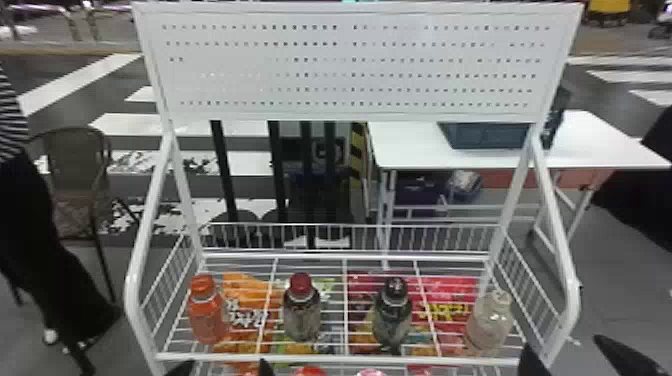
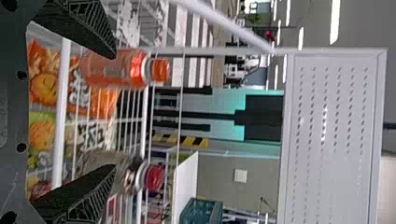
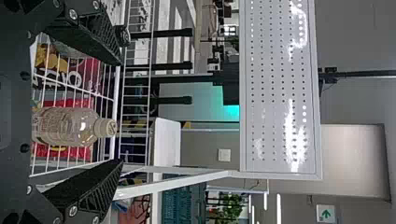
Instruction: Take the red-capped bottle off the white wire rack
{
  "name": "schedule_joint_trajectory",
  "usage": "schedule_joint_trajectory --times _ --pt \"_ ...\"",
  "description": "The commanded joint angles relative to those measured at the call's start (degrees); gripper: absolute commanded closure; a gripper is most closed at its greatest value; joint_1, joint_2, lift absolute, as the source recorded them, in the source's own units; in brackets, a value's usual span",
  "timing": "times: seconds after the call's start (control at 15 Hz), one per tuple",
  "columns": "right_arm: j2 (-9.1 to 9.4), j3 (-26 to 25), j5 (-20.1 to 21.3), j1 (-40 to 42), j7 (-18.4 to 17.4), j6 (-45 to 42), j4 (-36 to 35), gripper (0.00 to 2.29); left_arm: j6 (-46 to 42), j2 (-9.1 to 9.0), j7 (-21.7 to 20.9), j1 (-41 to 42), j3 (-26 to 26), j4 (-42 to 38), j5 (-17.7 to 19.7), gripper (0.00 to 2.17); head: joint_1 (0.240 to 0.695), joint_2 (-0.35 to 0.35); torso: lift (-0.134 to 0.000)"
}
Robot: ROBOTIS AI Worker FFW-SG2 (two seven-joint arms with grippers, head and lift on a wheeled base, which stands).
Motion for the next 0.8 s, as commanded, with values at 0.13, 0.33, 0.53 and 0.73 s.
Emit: schedule_joint_trajectory --times 0.13,0.33,0.53,0.73 --pt "0.05 -0.27 -0.26 0.2 0.01 -0.52 -0.02 0.15 -1.14 0.19 3.95 -7.24 -9.91 8.59 -0.69 0.04 0.499 0.0 0.0" --pt "0.05 -0.36 -0.26 0.46 0.01 -0.52 -0.45 0.15 -8.7 -0.69 9.31 -14.71 -14.83 19.05 -0.69 0.04 0.499 0.0 0.0" --pt "0.05 -0.62 -0.26 0.73 0.01 -0.52 -0.54 0.15 -10.11 -3.42 10.19 -20.24 -15.88 27.84 -2.89 0.04 0.499 0.0 0.0" --pt "0.05 -0.97 -0.26 0.99 0.09 -0.52 -0.63 0.15 -11.16 -4.82 10.36 -23.67 -15.97 32.15 -3.41 0.04 0.499 0.0 0.0"
